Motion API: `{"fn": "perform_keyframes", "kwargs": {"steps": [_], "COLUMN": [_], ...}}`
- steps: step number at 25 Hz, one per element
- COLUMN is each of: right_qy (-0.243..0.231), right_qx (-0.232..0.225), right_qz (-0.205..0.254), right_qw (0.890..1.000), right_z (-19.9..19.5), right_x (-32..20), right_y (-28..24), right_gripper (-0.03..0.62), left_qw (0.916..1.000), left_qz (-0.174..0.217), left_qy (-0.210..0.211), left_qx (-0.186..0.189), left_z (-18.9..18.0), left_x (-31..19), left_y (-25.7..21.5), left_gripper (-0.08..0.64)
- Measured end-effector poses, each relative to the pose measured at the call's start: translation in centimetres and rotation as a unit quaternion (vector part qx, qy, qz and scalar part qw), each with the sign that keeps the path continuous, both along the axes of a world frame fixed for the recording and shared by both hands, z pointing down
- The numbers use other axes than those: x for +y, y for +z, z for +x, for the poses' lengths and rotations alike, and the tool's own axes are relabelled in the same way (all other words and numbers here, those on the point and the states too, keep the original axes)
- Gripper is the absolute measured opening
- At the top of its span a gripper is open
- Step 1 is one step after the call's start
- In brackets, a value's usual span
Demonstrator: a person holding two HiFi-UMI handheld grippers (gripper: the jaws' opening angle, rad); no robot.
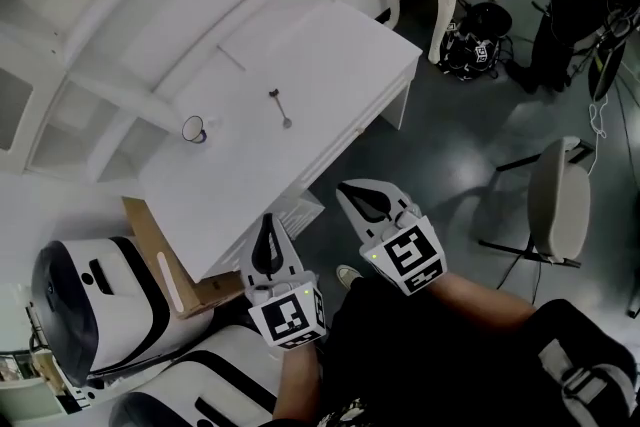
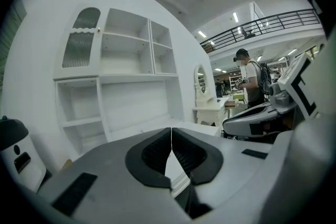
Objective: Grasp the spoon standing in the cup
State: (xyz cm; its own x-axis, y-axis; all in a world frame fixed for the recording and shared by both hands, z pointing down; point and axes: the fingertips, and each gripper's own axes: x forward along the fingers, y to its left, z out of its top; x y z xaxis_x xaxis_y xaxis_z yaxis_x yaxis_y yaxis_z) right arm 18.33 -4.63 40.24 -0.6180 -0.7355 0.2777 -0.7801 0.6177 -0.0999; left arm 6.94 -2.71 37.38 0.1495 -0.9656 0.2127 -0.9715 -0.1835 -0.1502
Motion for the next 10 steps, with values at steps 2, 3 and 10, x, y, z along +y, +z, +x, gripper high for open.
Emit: {"fn": "perform_keyframes", "kwargs": {"steps": [2, 3, 10], "right_qy": [0.002, 0.002, -0.003], "right_qx": [0.006, 0.01, 0.024], "right_qz": [0.002, 0.004, 0.02], "right_qw": [1.0, 1.0, 1.0], "right_z": [0.0, -0.1, -1.6], "right_x": [0.0, -0.1, -0.4], "right_y": [-0.1, -0.2, -1.5], "right_gripper": [0.063, 0.063, 0.063], "left_qw": [0.9999, 0.9998, 0.9992], "left_qz": [0.003, 0.004, 0.007], "left_qy": [0.012, 0.018, 0.037], "left_qx": [0.001, 0.002, 0.012], "left_z": [0.6, 0.7, 0.7], "left_x": [-0.5, -0.7, -1.1], "left_y": [-0.1, -0.1, -0.6], "left_gripper": [0.009, 0.009, 0.009]}}
